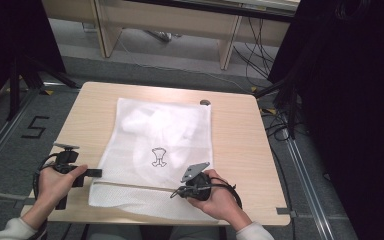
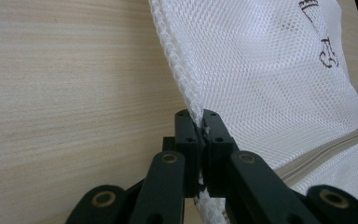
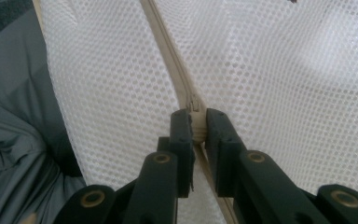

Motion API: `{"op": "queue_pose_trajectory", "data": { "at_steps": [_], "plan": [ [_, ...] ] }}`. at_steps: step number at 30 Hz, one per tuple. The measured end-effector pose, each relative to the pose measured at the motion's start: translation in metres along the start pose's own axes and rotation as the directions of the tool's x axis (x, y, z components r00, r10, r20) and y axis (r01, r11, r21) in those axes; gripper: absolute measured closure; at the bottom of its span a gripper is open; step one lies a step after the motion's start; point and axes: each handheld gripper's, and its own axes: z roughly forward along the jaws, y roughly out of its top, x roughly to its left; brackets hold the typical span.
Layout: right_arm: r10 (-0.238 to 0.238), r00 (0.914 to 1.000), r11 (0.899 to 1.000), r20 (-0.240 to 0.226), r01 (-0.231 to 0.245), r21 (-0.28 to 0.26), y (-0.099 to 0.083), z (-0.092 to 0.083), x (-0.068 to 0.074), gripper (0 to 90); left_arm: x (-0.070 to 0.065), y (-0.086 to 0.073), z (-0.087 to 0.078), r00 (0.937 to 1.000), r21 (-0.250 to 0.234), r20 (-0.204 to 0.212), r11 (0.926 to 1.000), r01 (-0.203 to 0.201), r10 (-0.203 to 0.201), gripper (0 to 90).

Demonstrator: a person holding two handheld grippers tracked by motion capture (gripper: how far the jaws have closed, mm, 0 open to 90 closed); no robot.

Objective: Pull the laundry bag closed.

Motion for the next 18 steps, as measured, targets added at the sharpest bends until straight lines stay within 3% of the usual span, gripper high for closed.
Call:
{"op": "queue_pose_trajectory", "data": {
  "at_steps": [11, 18],
  "plan": [
    [0.038, 0.9992, 0.999, 0.015, -0.038, -0.002, -0.012, -0.009, -0.004, 82.5, 0.000, 0.000, 0.001, 1.0000, 0.000, 0.000, 1.0000, -0.001, 0.001, 86.1],
    [0.025, 0.9995, 1.000, 0.019, -0.025, -0.009, -0.018, -0.012, -0.007, 82.4, 0.000, 0.000, 0.000, 1.0000, 0.000, -0.001, 1.0000, -0.001, 0.001, 86.1]
  ]
}}
